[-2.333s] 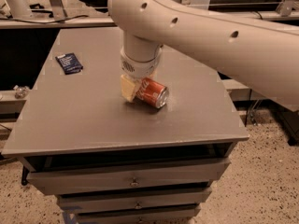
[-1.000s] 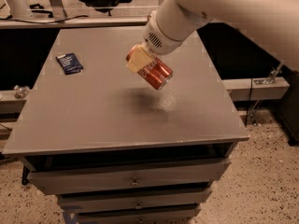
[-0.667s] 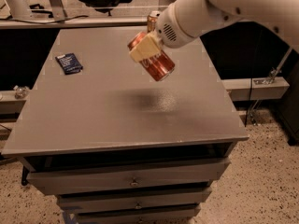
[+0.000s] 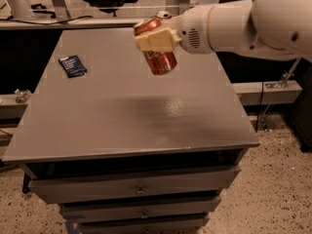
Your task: Place coke can upright
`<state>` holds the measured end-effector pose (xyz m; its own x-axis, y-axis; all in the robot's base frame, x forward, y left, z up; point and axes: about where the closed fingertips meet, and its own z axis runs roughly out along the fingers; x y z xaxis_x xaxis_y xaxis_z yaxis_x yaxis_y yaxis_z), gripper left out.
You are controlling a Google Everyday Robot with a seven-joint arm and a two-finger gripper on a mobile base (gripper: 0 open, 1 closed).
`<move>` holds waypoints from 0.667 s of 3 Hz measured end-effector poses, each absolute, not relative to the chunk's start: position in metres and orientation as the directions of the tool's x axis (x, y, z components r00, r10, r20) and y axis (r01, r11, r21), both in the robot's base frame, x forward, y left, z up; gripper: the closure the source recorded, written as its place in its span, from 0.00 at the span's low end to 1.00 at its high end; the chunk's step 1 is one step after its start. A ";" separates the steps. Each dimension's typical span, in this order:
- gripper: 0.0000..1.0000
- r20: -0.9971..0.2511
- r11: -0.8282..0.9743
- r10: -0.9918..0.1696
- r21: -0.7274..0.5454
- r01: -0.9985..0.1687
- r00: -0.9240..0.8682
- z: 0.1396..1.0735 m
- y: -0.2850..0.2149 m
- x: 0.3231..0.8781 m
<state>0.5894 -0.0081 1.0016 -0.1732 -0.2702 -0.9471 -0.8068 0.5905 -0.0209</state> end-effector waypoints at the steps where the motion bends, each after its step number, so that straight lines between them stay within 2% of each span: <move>1: 1.00 -0.972 0.577 -0.205 -0.024 -0.817 -0.116 1.027 -0.008 0.572; 2: 1.00 -0.972 0.575 -0.207 -0.026 -0.817 -0.115 1.027 -0.007 0.572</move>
Offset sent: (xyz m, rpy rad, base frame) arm -0.0157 -0.0001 0.0238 0.0716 -0.0533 0.0166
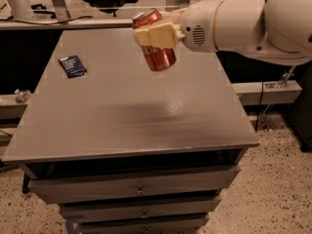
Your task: Place coke can upright
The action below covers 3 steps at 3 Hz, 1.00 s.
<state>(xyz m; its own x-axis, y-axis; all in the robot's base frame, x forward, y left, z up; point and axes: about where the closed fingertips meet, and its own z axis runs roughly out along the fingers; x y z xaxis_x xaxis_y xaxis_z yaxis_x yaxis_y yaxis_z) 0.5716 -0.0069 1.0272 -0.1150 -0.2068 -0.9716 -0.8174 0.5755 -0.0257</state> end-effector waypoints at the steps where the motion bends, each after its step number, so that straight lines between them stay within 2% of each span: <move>1: 1.00 -0.984 0.580 -0.157 -0.018 -0.815 -0.090 1.028 -0.008 0.569; 2: 1.00 -0.998 0.596 -0.050 -0.009 -0.803 -0.025 1.026 -0.015 0.572; 3: 1.00 -1.000 0.595 0.002 -0.023 -0.804 0.030 1.015 -0.016 0.577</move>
Offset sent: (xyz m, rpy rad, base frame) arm 0.0058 -0.0259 -0.0063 0.2912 -0.1850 -0.0548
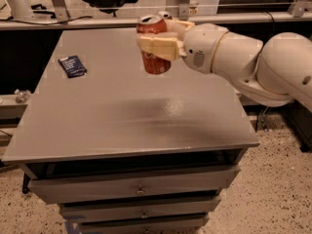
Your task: Place coke can upright
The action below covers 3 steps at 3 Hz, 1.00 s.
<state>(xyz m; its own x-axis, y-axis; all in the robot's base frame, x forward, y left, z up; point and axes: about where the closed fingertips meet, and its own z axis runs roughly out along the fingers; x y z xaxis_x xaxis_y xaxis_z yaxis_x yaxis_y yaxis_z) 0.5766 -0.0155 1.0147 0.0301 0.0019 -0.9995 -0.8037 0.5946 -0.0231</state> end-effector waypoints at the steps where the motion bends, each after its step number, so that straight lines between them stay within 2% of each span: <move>1: 1.00 -0.998 0.589 0.008 -0.048 -0.807 0.065 0.990 -0.011 0.581; 3: 1.00 -0.999 0.576 0.015 -0.023 -0.817 0.039 0.927 -0.002 0.589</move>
Offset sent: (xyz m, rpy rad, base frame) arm 0.0167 0.0124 -0.0962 0.0053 -0.0307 0.0222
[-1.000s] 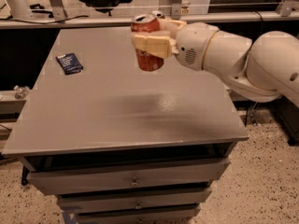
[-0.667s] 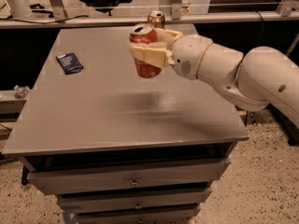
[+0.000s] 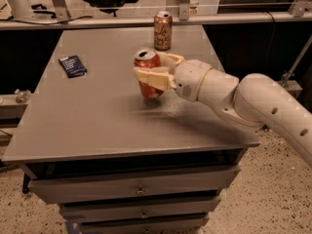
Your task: Place coke can upright
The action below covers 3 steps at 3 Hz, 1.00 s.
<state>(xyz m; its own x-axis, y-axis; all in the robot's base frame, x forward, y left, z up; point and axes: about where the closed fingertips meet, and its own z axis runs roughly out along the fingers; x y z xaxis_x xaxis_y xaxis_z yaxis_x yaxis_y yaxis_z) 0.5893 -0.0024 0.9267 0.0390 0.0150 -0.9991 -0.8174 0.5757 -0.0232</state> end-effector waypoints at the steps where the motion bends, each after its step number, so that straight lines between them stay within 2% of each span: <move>1: 0.82 -1.000 0.577 0.021 0.004 -0.816 0.009 0.905 -0.004 0.590; 3: 0.35 -1.000 0.581 0.019 0.018 -0.814 -0.009 0.894 -0.009 0.588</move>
Offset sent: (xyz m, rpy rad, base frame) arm -0.0049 -0.0206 -0.0527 0.0023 0.0756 -0.0210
